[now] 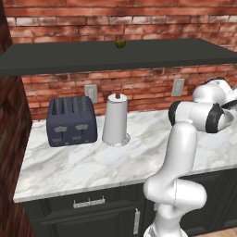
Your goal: Pick the kiwis from the cabinet and place them in one bowl. Pick the squash from the sink and place it in the other bowl.
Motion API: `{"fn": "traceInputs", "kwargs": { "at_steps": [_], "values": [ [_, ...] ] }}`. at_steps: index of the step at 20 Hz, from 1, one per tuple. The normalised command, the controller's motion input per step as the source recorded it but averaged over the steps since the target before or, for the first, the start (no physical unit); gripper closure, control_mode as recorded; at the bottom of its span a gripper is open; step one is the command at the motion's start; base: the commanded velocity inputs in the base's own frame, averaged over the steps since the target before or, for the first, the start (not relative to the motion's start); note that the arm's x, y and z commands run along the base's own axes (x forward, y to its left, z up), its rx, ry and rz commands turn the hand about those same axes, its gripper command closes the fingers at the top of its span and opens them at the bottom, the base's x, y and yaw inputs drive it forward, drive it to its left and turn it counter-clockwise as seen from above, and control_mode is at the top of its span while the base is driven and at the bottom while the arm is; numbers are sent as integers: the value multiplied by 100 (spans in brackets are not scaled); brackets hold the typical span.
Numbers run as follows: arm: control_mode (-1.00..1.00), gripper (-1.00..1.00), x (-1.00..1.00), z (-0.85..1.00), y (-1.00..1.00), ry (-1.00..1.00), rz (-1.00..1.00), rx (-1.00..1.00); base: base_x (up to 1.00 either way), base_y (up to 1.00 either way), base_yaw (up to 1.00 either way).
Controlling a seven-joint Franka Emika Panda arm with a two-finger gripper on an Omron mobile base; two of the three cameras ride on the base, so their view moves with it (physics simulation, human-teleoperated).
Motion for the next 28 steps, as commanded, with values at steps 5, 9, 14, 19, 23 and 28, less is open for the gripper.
{"fn": "traceInputs", "kwargs": {
  "at_steps": [5, 9, 14, 19, 23, 28],
  "values": [
    [-100, -100, -21, 2, 0, -2, -5, -1, 0, 0, 0],
    [-100, -100, -38, 5, 15, -7, -13, -2, 0, 0, 0],
    [-100, -100, -42, 8, 23, -1, -11, -5, 0, 0, 0],
    [-100, -100, -63, 3, 33, -1, -14, -4, 0, 0, 0],
    [-100, -100, -68, 8, 49, -3, -15, -4, 0, 0, 0],
    [-100, -100, -43, 19, 46, -3, -14, -5, 0, 0, 0]
  ]
}}
